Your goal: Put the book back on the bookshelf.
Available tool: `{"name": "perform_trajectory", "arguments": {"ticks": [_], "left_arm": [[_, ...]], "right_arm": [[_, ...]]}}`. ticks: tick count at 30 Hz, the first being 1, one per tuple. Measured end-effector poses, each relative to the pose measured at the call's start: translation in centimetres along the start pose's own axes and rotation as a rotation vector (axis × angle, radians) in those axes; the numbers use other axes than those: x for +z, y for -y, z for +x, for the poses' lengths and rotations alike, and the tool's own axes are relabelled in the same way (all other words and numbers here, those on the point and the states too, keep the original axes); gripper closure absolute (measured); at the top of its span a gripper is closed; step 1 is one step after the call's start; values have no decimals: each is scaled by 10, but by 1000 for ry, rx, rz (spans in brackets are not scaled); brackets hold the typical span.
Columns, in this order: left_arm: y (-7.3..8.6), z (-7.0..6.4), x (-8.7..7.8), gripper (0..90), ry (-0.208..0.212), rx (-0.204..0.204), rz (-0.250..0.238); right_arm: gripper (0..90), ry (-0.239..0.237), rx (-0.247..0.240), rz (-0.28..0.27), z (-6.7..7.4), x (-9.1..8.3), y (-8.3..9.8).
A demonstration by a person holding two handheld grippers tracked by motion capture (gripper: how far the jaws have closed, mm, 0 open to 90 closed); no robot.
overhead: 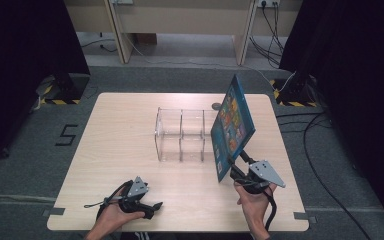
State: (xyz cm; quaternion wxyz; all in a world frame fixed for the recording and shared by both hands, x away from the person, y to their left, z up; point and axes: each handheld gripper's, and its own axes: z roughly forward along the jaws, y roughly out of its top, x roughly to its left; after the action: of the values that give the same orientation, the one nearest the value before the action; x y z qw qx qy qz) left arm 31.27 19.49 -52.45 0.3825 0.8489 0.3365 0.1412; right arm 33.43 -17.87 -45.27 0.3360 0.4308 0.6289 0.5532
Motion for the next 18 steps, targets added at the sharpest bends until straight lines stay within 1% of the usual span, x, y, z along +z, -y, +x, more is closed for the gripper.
{"name": "perform_trajectory", "arguments": {"ticks": [1,2,4,9,11,18], "left_arm": [[0,0,0,99,0,0,0],[0,0,0,99,0,0,0],[0,0,0,99,0,0,1],[0,0,0,99,0,2,1],[0,0,0,98,1,2,1],[1,0,1,71,9,11,-2]], "right_arm": [[526,-12,-3,-2,0,-1,0],[526,-12,-3,-2,0,-1,0],[521,-31,15,-1,1,-3,1],[520,-34,17,-4,0,-5,0],[513,-39,25,-4,0,-6,0],[503,-48,39,-9,-1,-12,0]]}}
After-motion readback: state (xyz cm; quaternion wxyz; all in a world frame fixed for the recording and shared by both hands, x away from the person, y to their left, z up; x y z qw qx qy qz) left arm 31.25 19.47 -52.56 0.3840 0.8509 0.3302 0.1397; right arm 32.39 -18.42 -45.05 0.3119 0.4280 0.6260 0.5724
